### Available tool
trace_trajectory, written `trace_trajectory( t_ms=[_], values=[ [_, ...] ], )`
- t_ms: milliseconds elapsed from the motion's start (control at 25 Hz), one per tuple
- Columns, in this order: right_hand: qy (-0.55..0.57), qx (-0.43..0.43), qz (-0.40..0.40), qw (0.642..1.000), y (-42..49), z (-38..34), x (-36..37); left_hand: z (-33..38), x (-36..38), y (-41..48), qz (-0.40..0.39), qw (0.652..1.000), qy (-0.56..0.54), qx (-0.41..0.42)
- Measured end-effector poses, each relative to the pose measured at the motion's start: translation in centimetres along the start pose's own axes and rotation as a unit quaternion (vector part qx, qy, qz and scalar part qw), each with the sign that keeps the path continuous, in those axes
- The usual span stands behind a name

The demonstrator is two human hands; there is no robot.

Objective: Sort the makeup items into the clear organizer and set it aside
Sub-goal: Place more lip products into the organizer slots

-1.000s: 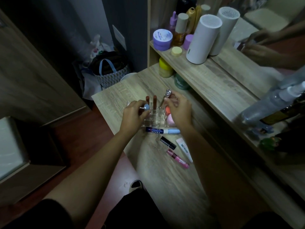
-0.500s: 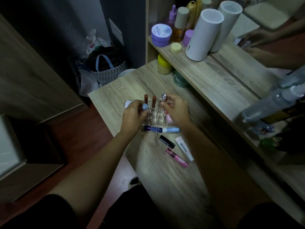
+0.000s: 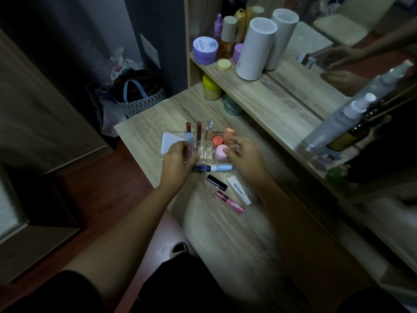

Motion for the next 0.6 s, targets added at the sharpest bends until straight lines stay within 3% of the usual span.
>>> trace_trajectory(
  t_ms=[200,360,600],
  values=[
    [-0.069,0.048,0.004,0.996,-4.0,4.2,-0.8,1.7,4.6,-4.7,-0.116,0.987,0.050,0.099],
    [-0.169,0.101,-0.085,0.977,-6.0,7.1,0.5,1.1,8.8,-8.7,-0.254,0.936,0.186,0.158],
    [-0.106,0.173,-0.093,0.975,-8.4,8.3,0.9,0.2,7.5,-9.8,-0.191,0.941,0.205,0.189]
  ],
)
Point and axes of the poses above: each hand's wrist, its own y-axis towards the middle knuckle, its own x-axis out of the palm, z = x × y, the point moved 6 cm from there along y, towards the middle knuckle
